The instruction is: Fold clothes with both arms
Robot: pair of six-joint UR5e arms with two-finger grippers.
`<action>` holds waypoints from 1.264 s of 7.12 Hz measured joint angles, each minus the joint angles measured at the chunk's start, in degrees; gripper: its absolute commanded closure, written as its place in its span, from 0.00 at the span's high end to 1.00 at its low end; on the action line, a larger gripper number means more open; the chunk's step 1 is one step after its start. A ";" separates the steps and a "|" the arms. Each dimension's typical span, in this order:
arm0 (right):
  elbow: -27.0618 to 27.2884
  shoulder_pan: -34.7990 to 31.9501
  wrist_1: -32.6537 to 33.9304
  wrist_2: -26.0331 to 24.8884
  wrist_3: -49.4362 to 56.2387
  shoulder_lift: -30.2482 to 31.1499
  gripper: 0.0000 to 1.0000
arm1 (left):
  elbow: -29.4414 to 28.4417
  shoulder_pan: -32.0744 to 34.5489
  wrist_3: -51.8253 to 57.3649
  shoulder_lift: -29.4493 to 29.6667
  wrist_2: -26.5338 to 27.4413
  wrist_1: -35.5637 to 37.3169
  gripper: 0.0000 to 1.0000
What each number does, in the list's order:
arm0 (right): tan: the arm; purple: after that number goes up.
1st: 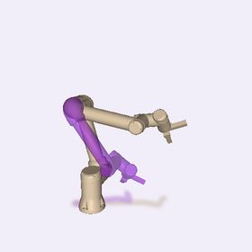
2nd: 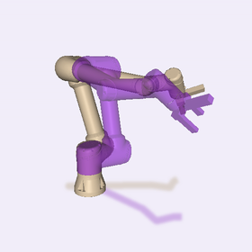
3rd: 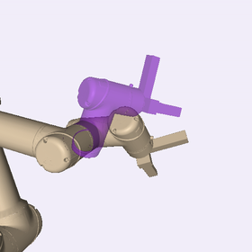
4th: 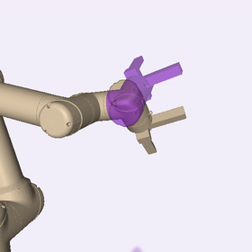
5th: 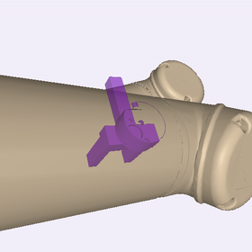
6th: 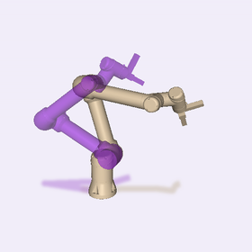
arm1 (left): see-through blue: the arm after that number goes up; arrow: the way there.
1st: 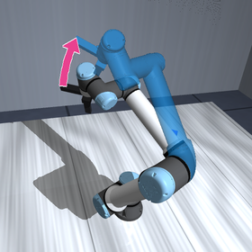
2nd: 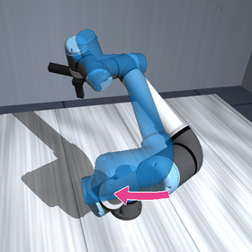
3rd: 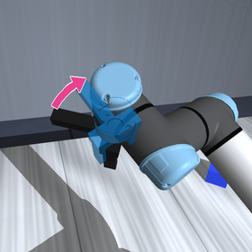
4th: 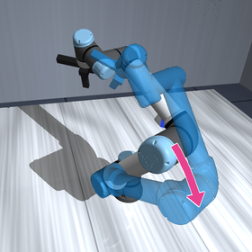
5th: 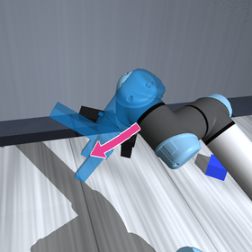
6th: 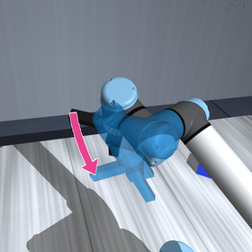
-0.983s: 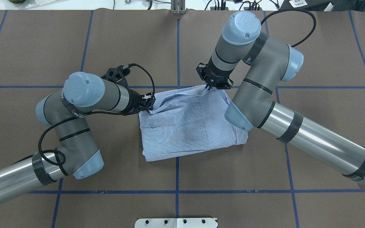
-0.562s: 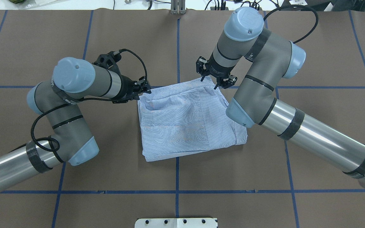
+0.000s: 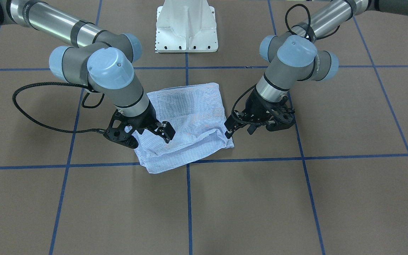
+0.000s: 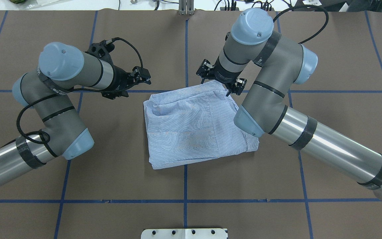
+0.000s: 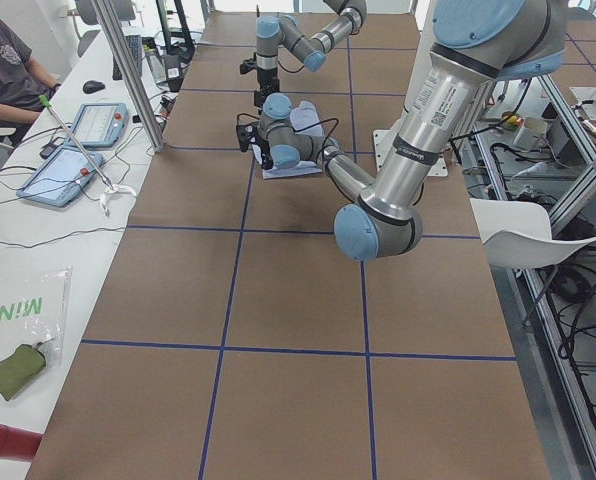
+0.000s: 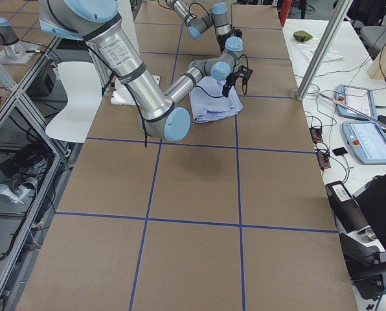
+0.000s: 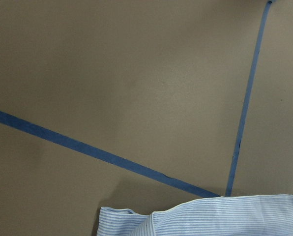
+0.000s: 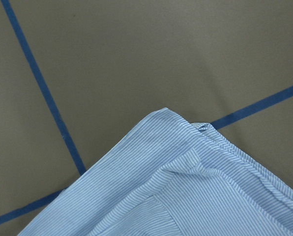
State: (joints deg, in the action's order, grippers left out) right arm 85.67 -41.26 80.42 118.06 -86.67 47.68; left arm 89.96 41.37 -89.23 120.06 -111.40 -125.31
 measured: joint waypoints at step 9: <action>11.16 -28.00 6.01 11.26 61.68 27.91 1.00 | 1.85 31.86 64.81 -14.25 -15.97 14.65 0.99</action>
State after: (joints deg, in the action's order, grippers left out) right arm 96.83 -69.26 86.43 129.32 -24.99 75.58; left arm 91.82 73.23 -24.42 105.81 -127.37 -110.66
